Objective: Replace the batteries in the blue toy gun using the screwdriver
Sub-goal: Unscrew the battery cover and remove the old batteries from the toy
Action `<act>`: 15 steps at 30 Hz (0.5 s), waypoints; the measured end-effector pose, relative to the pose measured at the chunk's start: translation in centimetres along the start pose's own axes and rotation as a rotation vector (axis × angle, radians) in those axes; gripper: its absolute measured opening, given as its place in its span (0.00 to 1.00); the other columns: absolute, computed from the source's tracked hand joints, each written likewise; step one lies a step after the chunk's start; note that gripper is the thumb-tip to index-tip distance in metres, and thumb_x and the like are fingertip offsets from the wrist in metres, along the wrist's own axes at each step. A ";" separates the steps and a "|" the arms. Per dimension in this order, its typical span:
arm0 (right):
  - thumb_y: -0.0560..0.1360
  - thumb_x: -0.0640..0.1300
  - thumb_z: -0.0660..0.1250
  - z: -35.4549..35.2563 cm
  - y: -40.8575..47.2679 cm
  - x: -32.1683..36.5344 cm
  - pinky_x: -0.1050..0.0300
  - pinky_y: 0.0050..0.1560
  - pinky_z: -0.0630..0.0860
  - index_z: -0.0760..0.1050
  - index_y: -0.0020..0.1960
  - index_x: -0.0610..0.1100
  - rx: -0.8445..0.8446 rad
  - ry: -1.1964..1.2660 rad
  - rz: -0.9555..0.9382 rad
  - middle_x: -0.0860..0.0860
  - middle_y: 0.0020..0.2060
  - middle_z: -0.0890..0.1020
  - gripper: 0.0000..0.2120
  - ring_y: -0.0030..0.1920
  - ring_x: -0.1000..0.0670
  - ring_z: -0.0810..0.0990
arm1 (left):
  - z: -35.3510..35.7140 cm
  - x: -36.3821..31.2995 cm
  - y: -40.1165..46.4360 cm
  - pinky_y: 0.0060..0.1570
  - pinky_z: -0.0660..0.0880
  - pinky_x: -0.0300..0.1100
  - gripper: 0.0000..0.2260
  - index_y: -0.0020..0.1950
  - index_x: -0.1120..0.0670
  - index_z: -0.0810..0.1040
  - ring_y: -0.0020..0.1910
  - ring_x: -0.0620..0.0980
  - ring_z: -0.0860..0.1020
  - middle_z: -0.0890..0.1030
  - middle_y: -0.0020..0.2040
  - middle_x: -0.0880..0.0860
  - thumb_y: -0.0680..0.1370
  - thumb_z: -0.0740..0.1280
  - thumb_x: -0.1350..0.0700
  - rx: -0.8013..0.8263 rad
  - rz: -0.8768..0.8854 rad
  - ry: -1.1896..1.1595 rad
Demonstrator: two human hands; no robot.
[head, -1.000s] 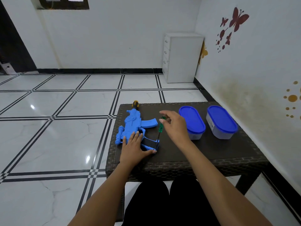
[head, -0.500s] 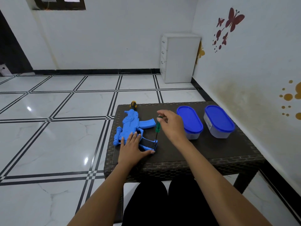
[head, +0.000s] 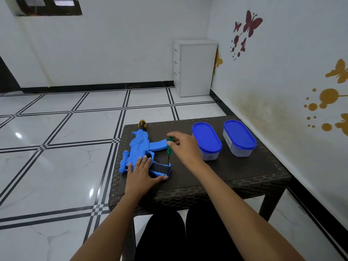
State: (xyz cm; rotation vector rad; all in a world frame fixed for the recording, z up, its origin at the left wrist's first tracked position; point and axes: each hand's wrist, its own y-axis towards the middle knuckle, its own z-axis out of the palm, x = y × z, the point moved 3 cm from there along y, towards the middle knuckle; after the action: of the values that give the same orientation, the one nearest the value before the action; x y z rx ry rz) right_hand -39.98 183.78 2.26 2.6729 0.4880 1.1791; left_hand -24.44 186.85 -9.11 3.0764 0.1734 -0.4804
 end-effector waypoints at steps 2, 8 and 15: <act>0.76 0.42 0.65 -0.1 0.0 -0.2 0.59 0.55 0.76 0.75 0.64 0.44 -0.013 0.008 0.004 0.48 0.57 0.81 0.16 0.54 0.50 0.80 | -0.1 -0.1 0.0 0.74 0.39 0.52 0.44 0.77 0.50 0.53 0.77 0.45 0.45 0.51 0.78 0.48 0.69 0.58 0.28 0.001 -0.001 0.004; 0.76 0.42 0.66 -2.6 1.4 -0.5 0.57 0.56 0.77 0.76 0.62 0.44 -0.110 0.088 0.054 0.46 0.54 0.82 0.15 0.54 0.50 0.80 | -0.1 -0.1 0.0 0.74 0.40 0.53 0.47 0.77 0.50 0.54 0.77 0.45 0.47 0.52 0.78 0.48 0.65 0.56 0.24 -0.008 0.008 0.003; 0.76 0.42 0.65 -2.7 2.0 -2.4 0.54 0.54 0.77 0.75 0.62 0.43 -0.165 0.063 0.106 0.46 0.53 0.82 0.14 0.54 0.49 0.79 | -0.2 0.0 0.1 0.74 0.40 0.53 0.65 0.77 0.49 0.54 0.77 0.45 0.46 0.51 0.78 0.48 0.46 0.32 0.17 -0.012 -0.002 0.006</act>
State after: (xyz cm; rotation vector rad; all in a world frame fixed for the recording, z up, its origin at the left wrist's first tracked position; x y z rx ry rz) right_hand -43.02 181.16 3.02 2.5543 0.2491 1.2762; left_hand -24.37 186.80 -8.91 3.0664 0.1792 -0.4679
